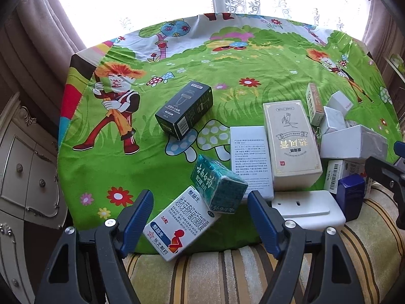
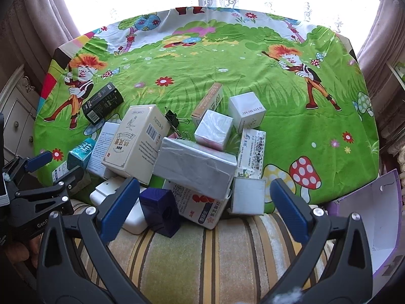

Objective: Organize rigid objects
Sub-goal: 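Grasp the teal patterned box with the left tool while the right tool grasps a white box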

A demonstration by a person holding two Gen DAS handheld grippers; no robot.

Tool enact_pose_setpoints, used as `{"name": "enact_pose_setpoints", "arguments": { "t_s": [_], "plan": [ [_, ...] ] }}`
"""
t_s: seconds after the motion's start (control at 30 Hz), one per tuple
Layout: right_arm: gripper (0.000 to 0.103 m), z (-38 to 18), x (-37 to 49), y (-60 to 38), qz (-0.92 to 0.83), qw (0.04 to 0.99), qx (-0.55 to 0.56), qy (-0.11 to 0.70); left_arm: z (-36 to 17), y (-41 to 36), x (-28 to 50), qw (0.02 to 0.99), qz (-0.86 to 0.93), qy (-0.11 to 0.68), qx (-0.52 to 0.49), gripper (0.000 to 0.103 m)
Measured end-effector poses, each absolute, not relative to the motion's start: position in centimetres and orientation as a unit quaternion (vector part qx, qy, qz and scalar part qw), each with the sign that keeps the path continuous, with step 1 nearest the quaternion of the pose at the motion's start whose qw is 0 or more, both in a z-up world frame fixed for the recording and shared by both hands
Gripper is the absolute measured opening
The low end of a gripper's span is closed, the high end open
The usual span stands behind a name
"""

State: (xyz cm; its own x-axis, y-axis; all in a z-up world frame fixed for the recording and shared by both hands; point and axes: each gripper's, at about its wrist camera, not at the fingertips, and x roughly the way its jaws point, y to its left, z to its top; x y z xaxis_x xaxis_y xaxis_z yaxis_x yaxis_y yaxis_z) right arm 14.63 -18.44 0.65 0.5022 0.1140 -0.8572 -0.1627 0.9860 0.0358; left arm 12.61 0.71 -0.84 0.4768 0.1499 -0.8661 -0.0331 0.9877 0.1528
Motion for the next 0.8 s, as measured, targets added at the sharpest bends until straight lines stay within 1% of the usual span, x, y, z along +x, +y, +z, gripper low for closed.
{"name": "enact_pose_setpoints", "arguments": {
  "t_s": [0.1, 0.13, 0.17, 0.23, 0.27, 0.3, 0.33, 0.37, 0.43, 0.47, 0.53, 0.63, 0.8],
  "plan": [
    [0.103, 0.3, 15.4, -18.1, 0.072, 0.865, -0.031, 0.496, -1.2, 0.4, 13.1, 0.854, 0.056, 0.512, 0.069, 0.067],
    [0.103, 0.2, 15.7, -18.1, 0.069, 0.864, -0.030, 0.497, -1.3, 0.3, 13.1, 0.853, 0.056, 0.514, 0.072, 0.062],
    [0.103, 0.1, 15.9, -18.1, 0.068, 0.864, -0.029, 0.497, -1.5, 0.2, 13.2, 0.852, 0.056, 0.515, 0.073, 0.058],
    [0.100, 0.0, 16.2, -18.2, 0.068, 0.865, -0.023, 0.498, -1.7, 0.3, 13.3, 0.850, 0.053, 0.519, 0.069, 0.046],
    [0.093, 0.0, 16.2, -18.3, 0.068, 0.864, -0.019, 0.499, -1.8, 0.4, 13.3, 0.849, 0.051, 0.521, 0.065, 0.042],
    [0.084, -0.1, 16.3, -18.5, 0.069, 0.863, -0.013, 0.501, -1.9, 0.5, 13.3, 0.849, 0.048, 0.524, 0.059, 0.033],
    [0.079, -0.2, 16.3, -18.7, 0.069, 0.861, -0.006, 0.504, -2.0, 0.7, 13.3, 0.848, 0.048, 0.525, 0.053, 0.026],
    [0.073, -0.3, 16.3, -19.0, 0.068, 0.861, 0.001, 0.505, -2.0, 0.8, 13.2, 0.849, 0.049, 0.525, 0.047, 0.024],
    [0.073, -0.3, 16.2, -19.2, 0.072, 0.862, 0.011, 0.501, -2.0, 1.1, 13.0, 0.850, 0.048, 0.523, 0.035, 0.017],
    [0.073, -0.3, 16.1, -19.3, 0.074, 0.863, 0.015, 0.499, -2.0, 1.2, 13.0, 0.851, 0.046, 0.522, 0.030, 0.015],
    [0.072, -0.1, 15.8, -19.6, 0.077, 0.867, 0.022, 0.492, -1.9, 1.4, 12.8, 0.853, 0.045, 0.520, 0.021, 0.008],
    [0.072, 0.3, 15.3, -20.1, 0.081, 0.875, 0.036, 0.476, -1.8, 2.1, 12.5, 0.856, 0.045, 0.515, -0.001, 0.003],
    [0.072, 1.0, 14.6, -20.4, 0.083, 0.886, 0.042, 0.454, -1.6, 3.2, 12.2, 0.859, 0.045, 0.508, -0.035, 0.001]
  ]
}}
